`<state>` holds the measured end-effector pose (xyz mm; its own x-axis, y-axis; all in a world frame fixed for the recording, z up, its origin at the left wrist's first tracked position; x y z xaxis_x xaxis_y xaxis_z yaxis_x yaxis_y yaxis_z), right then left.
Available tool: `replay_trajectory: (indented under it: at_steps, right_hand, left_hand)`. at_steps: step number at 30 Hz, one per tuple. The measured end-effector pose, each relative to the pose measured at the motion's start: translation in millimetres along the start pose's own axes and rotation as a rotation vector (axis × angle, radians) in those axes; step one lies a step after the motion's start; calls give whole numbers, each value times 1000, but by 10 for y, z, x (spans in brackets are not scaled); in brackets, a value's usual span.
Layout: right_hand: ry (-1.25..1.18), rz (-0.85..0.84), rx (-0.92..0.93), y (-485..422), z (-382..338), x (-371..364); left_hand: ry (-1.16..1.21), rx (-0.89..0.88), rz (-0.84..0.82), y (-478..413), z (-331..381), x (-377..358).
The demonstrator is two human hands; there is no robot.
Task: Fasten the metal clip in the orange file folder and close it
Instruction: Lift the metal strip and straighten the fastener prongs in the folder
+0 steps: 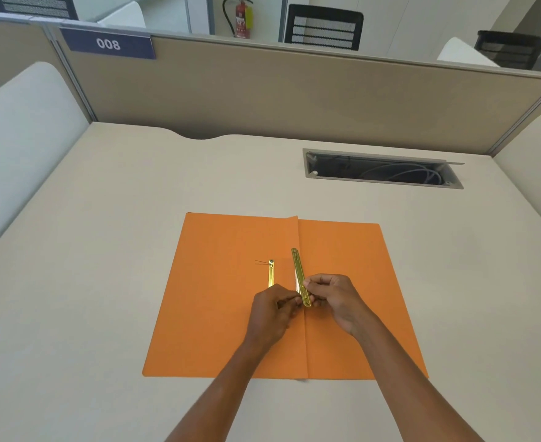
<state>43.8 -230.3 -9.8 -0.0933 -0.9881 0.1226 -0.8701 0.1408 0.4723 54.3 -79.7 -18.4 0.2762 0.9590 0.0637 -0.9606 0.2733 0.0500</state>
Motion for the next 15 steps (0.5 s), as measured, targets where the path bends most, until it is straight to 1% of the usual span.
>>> replay_trajectory:
  at_steps: [10,15]
  right_hand:
    - [-55,-34,-48,-10,-41,-19]
    - [-63,-14,-65,-10,-56,12]
  left_hand:
    - [-161,-64,-45,-42,-26,-38]
    - [-256,-138,-33,-20,18,-64]
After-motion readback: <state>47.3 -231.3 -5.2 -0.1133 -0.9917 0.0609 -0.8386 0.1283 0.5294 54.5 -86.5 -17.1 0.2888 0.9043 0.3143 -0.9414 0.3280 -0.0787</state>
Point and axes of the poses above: each hand's wrist, its own y-axis away from the middle knuckle, its own x-axis out of the back of the hand, z = x × y, the point moved 6 cm from there along -y, towards the middle knuckle, and after that the axes turned 10 degrees about y, right-handed, at the moved point
